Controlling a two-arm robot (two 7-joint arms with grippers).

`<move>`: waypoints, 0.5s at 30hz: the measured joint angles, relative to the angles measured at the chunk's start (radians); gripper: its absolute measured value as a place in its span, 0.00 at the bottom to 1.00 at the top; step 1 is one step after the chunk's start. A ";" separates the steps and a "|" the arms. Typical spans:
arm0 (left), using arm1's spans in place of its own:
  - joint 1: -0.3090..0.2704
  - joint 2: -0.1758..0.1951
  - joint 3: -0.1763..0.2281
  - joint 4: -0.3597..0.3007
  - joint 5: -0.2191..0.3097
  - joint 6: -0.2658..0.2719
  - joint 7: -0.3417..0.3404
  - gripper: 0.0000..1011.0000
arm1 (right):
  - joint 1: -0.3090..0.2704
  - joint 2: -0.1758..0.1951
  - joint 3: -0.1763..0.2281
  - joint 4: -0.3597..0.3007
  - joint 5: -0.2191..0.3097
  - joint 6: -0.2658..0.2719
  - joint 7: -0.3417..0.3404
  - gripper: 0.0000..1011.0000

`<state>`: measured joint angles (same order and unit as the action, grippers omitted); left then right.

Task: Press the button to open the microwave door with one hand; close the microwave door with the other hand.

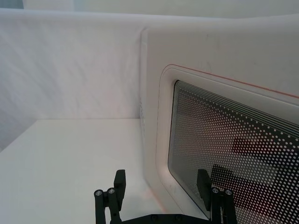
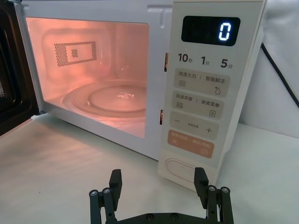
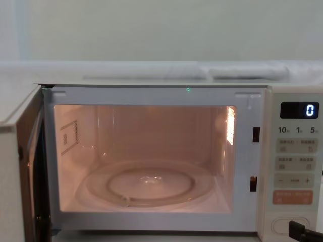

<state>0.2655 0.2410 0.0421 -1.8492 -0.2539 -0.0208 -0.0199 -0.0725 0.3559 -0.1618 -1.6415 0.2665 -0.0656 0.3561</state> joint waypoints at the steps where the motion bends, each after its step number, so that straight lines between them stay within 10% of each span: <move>1: 0.000 0.000 0.000 0.000 0.000 0.000 0.000 0.99 | 0.000 0.000 0.000 0.000 0.000 0.000 0.000 0.99; 15: 0.000 0.000 0.000 0.000 0.000 0.000 0.000 0.99 | 0.000 0.000 0.000 0.000 0.000 0.000 0.000 0.99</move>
<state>0.2655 0.2410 0.0422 -1.8492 -0.2538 -0.0208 -0.0199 -0.0725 0.3559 -0.1618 -1.6416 0.2665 -0.0657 0.3562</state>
